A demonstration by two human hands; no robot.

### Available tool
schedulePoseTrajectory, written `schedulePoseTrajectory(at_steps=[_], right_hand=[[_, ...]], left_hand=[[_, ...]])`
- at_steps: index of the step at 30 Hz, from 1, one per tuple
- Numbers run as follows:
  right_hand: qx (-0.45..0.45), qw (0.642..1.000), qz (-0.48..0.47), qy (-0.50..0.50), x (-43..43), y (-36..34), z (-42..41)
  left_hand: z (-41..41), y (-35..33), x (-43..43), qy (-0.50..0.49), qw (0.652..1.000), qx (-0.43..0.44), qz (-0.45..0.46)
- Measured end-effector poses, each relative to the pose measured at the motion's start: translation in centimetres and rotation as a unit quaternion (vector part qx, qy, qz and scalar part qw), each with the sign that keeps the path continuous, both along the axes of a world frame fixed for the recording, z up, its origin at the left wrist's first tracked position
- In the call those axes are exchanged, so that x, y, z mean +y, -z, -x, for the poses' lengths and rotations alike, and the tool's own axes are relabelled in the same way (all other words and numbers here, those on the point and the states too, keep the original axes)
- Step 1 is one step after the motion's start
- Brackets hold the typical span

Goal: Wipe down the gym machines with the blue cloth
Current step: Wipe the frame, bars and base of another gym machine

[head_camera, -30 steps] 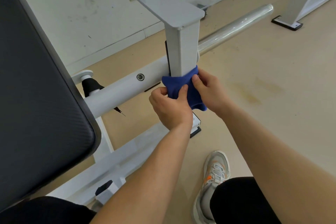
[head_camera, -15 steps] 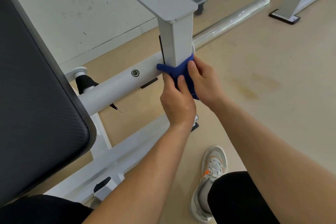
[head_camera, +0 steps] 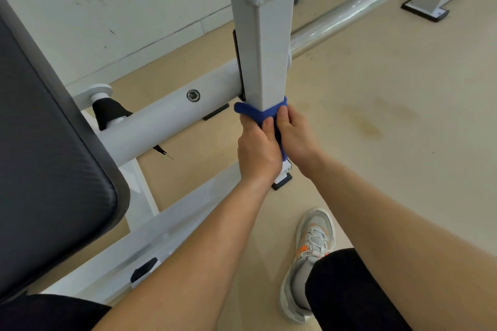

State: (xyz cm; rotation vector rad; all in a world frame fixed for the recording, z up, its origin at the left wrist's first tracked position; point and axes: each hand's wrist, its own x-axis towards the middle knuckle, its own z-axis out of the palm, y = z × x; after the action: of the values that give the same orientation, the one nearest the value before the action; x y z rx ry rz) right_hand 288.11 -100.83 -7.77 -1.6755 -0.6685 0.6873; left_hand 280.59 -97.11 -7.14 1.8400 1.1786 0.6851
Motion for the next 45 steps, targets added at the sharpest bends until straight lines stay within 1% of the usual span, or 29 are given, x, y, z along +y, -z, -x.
schedulePoseTrajectory(at_steps=[1,3,5,9,13,17,23,25,30,34,38,41,45], right_hand=[[0.011,1.0,-0.001,0.006,0.0,-0.6,0.1],[0.018,1.0,-0.018,0.01,-0.1,-2.2,0.3],[-0.002,0.999,-0.027,0.018,0.1,-3.7,0.4],[-0.032,0.999,-0.009,0.018,0.2,-3.7,0.3],[-0.031,0.999,-0.03,0.01,0.6,-0.8,-0.2],[-0.02,0.997,-0.064,0.038,1.7,3.3,0.1],[-0.029,0.997,-0.046,0.059,2.0,9.0,0.6],[-0.014,0.998,-0.037,0.045,1.7,10.5,0.5],[0.005,1.0,0.004,-0.006,0.7,14.0,-0.3],[0.009,1.0,0.022,-0.018,0.7,15.8,-0.2],[0.002,0.998,0.06,-0.033,0.2,16.6,-0.2],[0.04,0.997,0.059,-0.024,-0.2,15.1,0.3],[0.046,0.999,0.001,0.014,-0.1,10.6,0.8]], left_hand=[[0.2,-0.2,0.1,0.005,1.0,-0.002,0.002],[0.8,-1.1,0.2,0.017,0.999,-0.014,-0.024],[1.0,-2.3,0.5,0.033,0.998,-0.021,-0.057],[1.2,-2.5,1.6,0.049,0.996,0.02,-0.077],[0.4,0.1,1.6,0.035,0.995,0.01,-0.098],[-0.2,2.6,1.8,0.012,0.993,-0.026,-0.11],[0.0,8.5,2.0,0.027,0.993,-0.039,-0.104],[0.4,10.1,2.6,0.046,0.995,-0.018,-0.09],[1.6,13.3,3.9,0.101,0.991,0.069,-0.05],[2.1,14.7,4.2,0.133,0.976,0.152,-0.088],[2.3,14.8,4.4,0.116,0.969,0.184,-0.116],[2.5,13.6,4.1,0.09,0.975,0.165,-0.119],[2.2,10.5,2.2,0.037,0.989,0.072,-0.123]])
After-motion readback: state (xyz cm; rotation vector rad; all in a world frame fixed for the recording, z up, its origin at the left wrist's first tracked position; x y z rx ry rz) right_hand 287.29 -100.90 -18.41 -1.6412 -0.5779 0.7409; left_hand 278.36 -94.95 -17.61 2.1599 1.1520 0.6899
